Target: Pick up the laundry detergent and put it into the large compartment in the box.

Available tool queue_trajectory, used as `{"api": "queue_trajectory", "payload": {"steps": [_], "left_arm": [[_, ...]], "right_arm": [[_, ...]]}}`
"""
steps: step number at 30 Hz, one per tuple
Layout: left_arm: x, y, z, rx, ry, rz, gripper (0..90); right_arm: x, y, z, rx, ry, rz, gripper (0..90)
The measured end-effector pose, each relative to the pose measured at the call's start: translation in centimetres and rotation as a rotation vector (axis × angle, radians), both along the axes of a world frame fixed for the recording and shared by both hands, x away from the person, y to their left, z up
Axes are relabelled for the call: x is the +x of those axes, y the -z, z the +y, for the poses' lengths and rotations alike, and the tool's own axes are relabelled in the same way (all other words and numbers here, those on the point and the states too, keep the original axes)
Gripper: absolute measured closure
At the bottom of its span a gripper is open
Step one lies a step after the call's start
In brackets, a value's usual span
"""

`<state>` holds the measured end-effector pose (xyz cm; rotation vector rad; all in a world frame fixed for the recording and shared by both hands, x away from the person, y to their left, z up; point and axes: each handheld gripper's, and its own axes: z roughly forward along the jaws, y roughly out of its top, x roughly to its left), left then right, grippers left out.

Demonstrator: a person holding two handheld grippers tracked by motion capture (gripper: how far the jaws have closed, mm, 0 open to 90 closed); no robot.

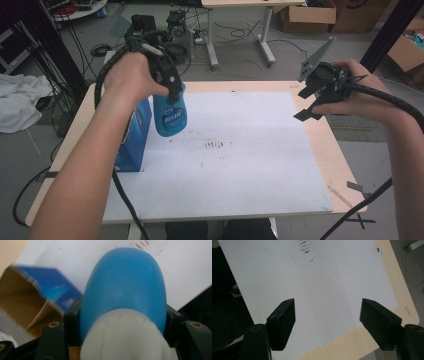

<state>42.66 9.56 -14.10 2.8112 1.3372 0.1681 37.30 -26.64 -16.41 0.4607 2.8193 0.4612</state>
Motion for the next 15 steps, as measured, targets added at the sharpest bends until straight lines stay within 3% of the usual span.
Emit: {"api": "queue_trajectory", "payload": {"steps": [1,2,3,4,6,7,10,13,15], "left_arm": [[0.1,-0.6,0.8,-0.008,-0.054,-0.010,37.2],[0.2,-1.6,2.2,-0.021,-0.141,-0.015,37.2],[0.2,-1.6,2.2,-0.021,-0.141,-0.015,37.2],[0.2,-2.5,3.8,-0.042,-0.237,-0.026,37.3],[0.1,-3.1,5.2,-0.055,-0.322,-0.032,37.3],[0.1,-3.1,5.2,-0.055,-0.322,-0.032,37.3],[0.0,-3.9,7.6,-0.044,-0.452,-0.045,37.3],[0.0,-4.1,8.6,-0.026,-0.492,-0.046,37.3],[-0.2,-4.2,10.2,-0.027,-0.558,-0.045,37.4]], "right_arm": [[0.1,0.0,0.2,-0.010,0.002,-0.001,28.6],[0.1,0.0,0.2,-0.013,0.000,-0.002,28.5],[0.1,0.0,0.2,-0.013,0.000,-0.002,28.5],[0.1,-0.1,0.3,-0.014,-0.003,-0.002,28.9],[0.1,-0.2,0.4,-0.011,-0.005,-0.002,29.1],[0.1,-0.3,0.5,-0.013,-0.005,-0.003,29.1],[0.1,-0.4,0.8,-0.016,-0.011,-0.003,29.1],[0.1,-0.4,1.0,-0.021,-0.017,-0.003,29.1],[0.1,-0.4,1.1,-0.021,-0.020,-0.003,29.1]]}}
